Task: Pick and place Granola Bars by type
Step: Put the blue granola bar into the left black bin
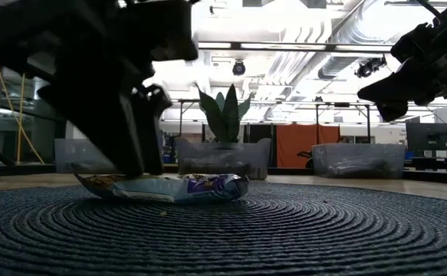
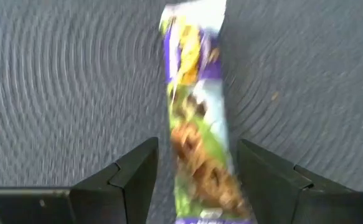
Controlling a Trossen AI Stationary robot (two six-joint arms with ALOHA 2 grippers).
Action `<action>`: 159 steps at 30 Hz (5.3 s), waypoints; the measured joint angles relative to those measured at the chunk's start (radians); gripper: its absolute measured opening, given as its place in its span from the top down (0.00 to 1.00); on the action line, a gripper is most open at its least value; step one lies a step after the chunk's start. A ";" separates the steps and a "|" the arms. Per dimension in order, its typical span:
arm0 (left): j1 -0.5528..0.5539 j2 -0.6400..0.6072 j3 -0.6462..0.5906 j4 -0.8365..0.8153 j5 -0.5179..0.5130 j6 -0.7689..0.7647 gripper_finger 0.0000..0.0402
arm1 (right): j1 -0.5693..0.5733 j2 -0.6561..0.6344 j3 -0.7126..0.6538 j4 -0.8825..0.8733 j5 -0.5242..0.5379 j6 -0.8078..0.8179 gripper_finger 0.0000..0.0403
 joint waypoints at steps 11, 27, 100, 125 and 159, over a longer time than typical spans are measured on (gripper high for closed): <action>0.000 0.031 -0.003 -0.017 0.024 -0.008 0.48 | 0.000 0.000 0.000 0.000 0.000 0.000 1.00; 0.001 0.044 0.000 0.005 0.027 -0.031 0.48 | 0.000 0.000 0.000 0.000 0.000 0.000 1.00; 0.233 0.036 0.865 -0.572 -0.073 0.407 0.91 | 0.000 0.000 0.000 0.000 0.000 0.000 1.00; 0.848 -0.150 1.114 -0.896 0.367 0.595 0.91 | 0.000 0.000 0.000 0.000 0.000 0.000 1.00; 1.611 -0.200 0.548 -1.110 0.294 0.918 0.91 | 0.000 0.000 0.000 0.000 0.000 0.000 1.00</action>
